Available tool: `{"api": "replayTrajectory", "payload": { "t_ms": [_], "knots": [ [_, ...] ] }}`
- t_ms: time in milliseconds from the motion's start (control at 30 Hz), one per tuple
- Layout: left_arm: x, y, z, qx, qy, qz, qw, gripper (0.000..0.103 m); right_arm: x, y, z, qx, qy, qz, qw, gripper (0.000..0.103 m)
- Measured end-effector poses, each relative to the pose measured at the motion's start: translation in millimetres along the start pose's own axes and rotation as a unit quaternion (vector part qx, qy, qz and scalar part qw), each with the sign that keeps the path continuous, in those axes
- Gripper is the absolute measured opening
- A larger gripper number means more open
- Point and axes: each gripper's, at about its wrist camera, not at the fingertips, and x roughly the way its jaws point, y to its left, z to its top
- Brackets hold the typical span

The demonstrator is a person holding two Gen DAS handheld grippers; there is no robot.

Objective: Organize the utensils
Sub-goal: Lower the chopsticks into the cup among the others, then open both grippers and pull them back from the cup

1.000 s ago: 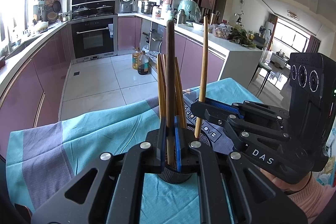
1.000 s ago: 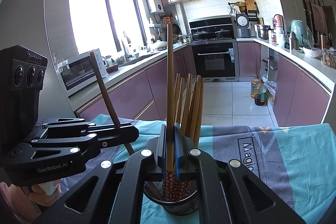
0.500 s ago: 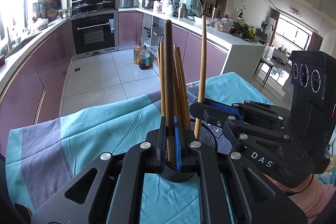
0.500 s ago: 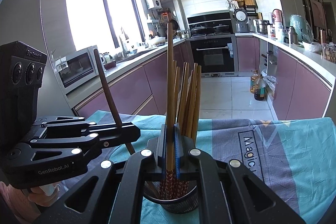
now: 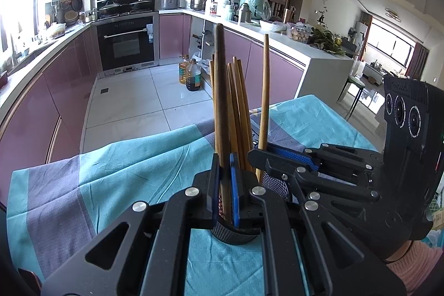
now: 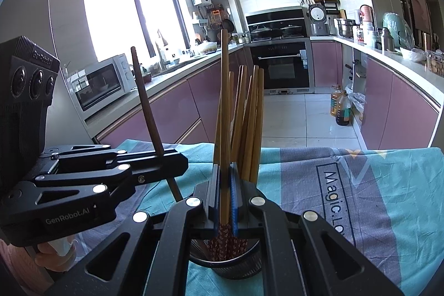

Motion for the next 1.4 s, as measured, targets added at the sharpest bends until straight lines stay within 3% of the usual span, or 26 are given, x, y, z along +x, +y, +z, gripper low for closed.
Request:
{"api": "replayTrajectory", "payload": {
  "t_ms": [1033, 1100, 1167, 1300, 1400],
  "knots": [
    [42, 13, -2, -0.013, 0.017, 0.006, 0.9998, 0.008, 8, -9, -2, 0.019, 0.014, -0.007, 1.0, 0.008],
    [43, 13, -5, -0.018, 0.018, 0.003, 0.9997, 0.012, 6, -10, -2, 0.022, 0.014, -0.008, 1.0, 0.009],
    [41, 16, -9, -0.023, 0.015, 0.005, 0.9996, 0.022, 5, -10, -2, 0.021, 0.013, -0.008, 1.0, 0.009],
    [32, 21, -19, -0.03, -0.004, 0.016, 0.9994, 0.033, -3, -6, -2, 0.01, 0.003, -0.015, 1.0, 0.019],
    [17, 25, -29, -0.035, -0.032, 0.034, 0.9983, 0.049, -11, -2, -3, -0.003, -0.007, -0.023, 1.0, 0.03]
  ]
}}
